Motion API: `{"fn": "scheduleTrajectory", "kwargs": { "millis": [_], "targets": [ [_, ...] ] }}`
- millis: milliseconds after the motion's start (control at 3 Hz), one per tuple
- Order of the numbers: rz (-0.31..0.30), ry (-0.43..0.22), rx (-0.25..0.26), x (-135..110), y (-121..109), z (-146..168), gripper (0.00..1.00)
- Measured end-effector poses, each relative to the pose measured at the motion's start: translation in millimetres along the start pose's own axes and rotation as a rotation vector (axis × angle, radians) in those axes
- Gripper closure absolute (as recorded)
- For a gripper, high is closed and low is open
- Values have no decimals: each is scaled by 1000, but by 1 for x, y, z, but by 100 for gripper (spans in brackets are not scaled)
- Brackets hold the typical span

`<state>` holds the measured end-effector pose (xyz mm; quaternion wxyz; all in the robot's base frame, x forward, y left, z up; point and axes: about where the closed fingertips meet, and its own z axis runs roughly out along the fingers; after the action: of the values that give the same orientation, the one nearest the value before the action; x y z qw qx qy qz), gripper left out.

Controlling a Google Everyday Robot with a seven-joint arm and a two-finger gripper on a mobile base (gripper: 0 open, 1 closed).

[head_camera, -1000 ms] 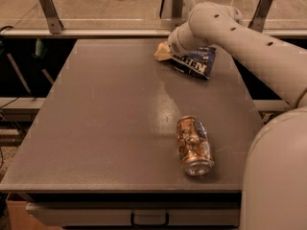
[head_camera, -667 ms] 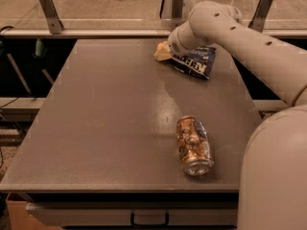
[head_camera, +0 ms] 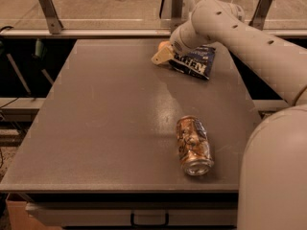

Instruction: Move orange near blue chip bag

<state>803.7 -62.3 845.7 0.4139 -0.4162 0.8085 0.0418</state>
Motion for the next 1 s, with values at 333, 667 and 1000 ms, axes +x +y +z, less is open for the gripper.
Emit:
{"fn": "scheduleTrajectory", "kwargs": {
  "millis": [333, 667, 1000],
  "targets": [
    [0, 0, 0, 0, 0, 0, 0],
    [-15, 1, 21, -3, -5, -11, 0],
    [-23, -66, 50, -22, -17, -45, 0]
  ]
}}
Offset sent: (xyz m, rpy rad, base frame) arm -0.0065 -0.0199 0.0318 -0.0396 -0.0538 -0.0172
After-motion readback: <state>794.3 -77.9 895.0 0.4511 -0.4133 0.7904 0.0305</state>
